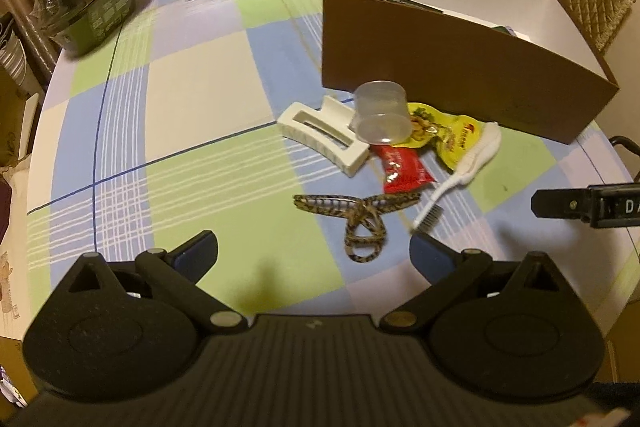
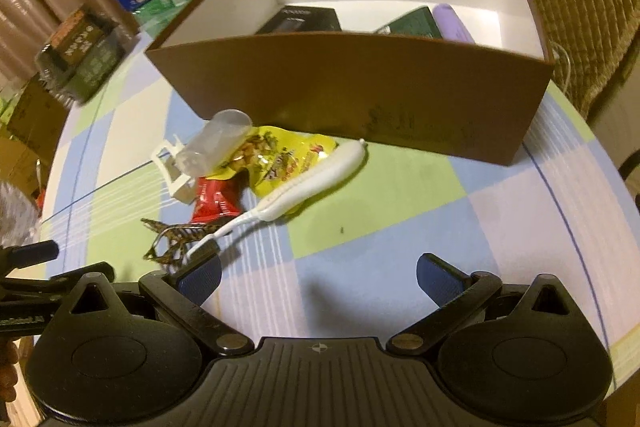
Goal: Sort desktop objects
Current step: 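Move both tools back toward the loose items beside the brown box, then grasp the leopard-print hair clip with the left gripper while the right grasps the white toothbrush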
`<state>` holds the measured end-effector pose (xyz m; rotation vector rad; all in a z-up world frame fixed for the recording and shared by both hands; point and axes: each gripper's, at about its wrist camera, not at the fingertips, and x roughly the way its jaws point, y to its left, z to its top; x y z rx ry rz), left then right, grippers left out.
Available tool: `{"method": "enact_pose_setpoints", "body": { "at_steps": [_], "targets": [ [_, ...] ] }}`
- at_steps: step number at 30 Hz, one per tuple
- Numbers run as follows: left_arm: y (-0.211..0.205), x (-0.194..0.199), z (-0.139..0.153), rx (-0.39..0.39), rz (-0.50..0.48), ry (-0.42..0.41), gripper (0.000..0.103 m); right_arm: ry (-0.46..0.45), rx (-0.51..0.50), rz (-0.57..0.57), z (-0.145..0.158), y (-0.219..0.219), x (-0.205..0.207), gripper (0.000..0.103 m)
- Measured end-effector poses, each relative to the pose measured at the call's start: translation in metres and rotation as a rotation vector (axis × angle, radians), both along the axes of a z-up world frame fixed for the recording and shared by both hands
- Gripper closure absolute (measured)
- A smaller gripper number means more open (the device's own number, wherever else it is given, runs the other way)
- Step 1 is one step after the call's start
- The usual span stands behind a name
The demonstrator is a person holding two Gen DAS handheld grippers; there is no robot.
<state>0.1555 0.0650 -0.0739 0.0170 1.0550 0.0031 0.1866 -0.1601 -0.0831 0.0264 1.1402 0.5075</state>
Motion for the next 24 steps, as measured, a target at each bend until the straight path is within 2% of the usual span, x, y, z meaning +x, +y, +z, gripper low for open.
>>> {"method": "enact_pose_setpoints", "body": {
  "at_steps": [3, 5, 7, 9, 13, 20, 22, 24],
  "targets": [
    [0.003, 0.007, -0.005, 0.001, 0.004, 0.001, 0.004, -0.001, -0.008, -0.023, -0.007, 0.004, 0.005, 0.002],
    [0.003, 0.012, -0.009, -0.001, 0.008, 0.0, 0.005, -0.011, -0.009, -0.037, -0.011, 0.006, 0.009, 0.007],
    [0.005, 0.017, -0.013, -0.016, 0.008, -0.001, 0.006, -0.009, -0.007, -0.043, -0.015, 0.009, 0.013, 0.018],
    [0.004, 0.023, -0.02, -0.031, 0.001, 0.008, 0.009, -0.006, -0.001, -0.049, -0.019, 0.012, 0.016, 0.023],
    [-0.002, 0.033, -0.034, -0.033, -0.032, 0.034, 0.017, 0.006, -0.008, -0.054, -0.025, 0.016, 0.021, 0.025],
    [-0.012, 0.048, -0.055, -0.051, -0.087, 0.074, 0.041, 0.03, -0.017, -0.091, -0.033, 0.012, 0.03, 0.026],
    [-0.011, 0.05, -0.059, -0.063, -0.099, 0.083, 0.053, 0.03, -0.019, -0.099, -0.034, 0.011, 0.032, 0.026],
    [-0.01, 0.051, -0.062, -0.078, -0.11, 0.093, 0.072, 0.033, -0.017, -0.099, -0.035, 0.013, 0.033, 0.026]
  ]
}}
